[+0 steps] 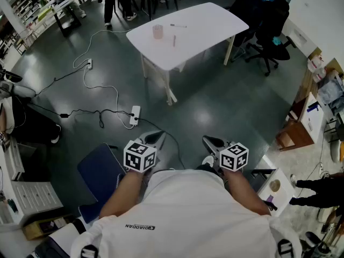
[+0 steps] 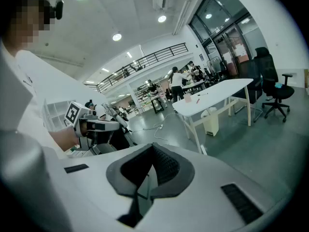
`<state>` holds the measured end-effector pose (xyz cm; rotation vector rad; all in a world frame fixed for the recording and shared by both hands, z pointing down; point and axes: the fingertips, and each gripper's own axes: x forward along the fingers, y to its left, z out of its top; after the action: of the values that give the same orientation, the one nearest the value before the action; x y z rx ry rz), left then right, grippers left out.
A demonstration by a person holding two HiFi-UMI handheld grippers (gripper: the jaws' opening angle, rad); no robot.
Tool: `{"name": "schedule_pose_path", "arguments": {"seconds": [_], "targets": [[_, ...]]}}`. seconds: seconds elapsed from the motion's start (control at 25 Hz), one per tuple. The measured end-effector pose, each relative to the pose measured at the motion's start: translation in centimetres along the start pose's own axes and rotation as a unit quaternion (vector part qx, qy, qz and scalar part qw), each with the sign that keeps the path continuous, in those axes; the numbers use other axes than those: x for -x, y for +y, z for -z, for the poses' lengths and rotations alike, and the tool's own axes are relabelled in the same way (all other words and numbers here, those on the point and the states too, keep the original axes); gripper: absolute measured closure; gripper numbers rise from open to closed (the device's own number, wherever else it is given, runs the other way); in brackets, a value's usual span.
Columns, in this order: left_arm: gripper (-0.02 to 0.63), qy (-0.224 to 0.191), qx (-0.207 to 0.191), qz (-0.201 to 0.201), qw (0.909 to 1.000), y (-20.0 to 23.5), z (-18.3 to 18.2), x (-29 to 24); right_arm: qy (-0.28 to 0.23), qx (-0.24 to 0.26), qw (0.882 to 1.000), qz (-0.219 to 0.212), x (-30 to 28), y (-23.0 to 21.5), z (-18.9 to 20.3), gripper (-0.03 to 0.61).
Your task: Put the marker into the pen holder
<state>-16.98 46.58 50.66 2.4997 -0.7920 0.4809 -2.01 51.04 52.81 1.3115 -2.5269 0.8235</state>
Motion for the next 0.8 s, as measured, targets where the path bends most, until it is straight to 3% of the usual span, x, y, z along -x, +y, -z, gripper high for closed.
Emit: {"name": "schedule_pose_path", "arguments": {"seconds": [0.8], "targets": [[0.588,0.005,-0.007,0.0,1.0,1.2,-0.5,0.1,0.002,0.001,1.0,-0.012,-1.0,0.5,-1.1,0.56]]}}
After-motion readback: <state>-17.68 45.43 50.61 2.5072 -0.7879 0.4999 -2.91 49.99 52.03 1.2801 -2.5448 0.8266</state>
